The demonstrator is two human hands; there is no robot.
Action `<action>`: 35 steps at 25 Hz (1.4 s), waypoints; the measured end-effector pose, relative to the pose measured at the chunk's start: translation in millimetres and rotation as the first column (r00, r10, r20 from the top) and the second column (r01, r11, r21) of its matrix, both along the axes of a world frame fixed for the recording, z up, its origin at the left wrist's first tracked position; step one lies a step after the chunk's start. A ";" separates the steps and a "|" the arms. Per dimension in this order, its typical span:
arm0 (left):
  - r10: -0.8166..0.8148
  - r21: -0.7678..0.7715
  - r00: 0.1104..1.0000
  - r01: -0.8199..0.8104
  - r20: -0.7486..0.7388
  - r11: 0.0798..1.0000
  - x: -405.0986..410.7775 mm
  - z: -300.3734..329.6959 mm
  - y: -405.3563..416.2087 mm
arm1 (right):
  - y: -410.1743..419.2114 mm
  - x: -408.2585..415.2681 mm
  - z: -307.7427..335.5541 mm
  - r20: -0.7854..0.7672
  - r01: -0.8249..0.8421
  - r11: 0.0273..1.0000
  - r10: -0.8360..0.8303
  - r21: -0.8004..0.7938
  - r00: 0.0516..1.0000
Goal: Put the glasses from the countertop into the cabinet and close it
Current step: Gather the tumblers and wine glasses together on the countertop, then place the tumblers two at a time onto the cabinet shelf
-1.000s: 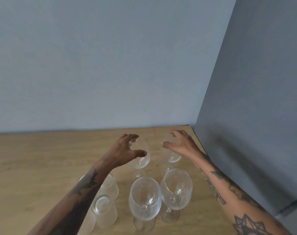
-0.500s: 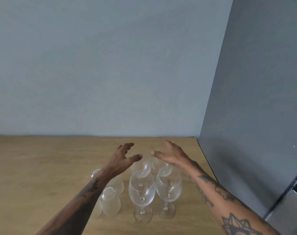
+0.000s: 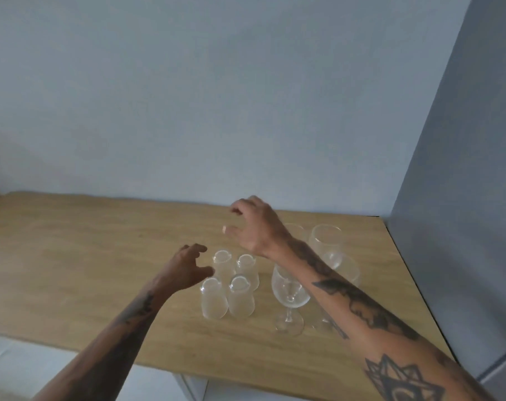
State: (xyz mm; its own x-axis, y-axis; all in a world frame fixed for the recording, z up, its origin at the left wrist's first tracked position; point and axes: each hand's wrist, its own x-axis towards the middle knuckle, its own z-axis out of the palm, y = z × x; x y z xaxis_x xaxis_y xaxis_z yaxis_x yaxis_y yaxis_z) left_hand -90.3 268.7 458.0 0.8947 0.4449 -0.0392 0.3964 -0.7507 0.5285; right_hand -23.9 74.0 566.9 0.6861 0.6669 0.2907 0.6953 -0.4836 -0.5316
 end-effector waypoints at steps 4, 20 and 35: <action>-0.162 -0.100 0.968 0.145 -0.192 0.984 -7.7 -45.3 10.7 | 59.8 -8.1 -81.9 -0.118 0.179 0.870 -0.259 -0.460 0.959; -0.023 -0.402 0.986 0.089 0.168 0.911 -45.4 -104.5 -3.4 | 24.3 -52.5 -193.1 -0.292 0.341 0.940 -0.324 0.007 0.900; 0.224 -0.353 0.911 -0.095 0.346 0.931 -193.4 -34.5 -152.5 | -120.9 -147.9 -139.4 -0.124 0.018 0.953 0.021 0.302 0.992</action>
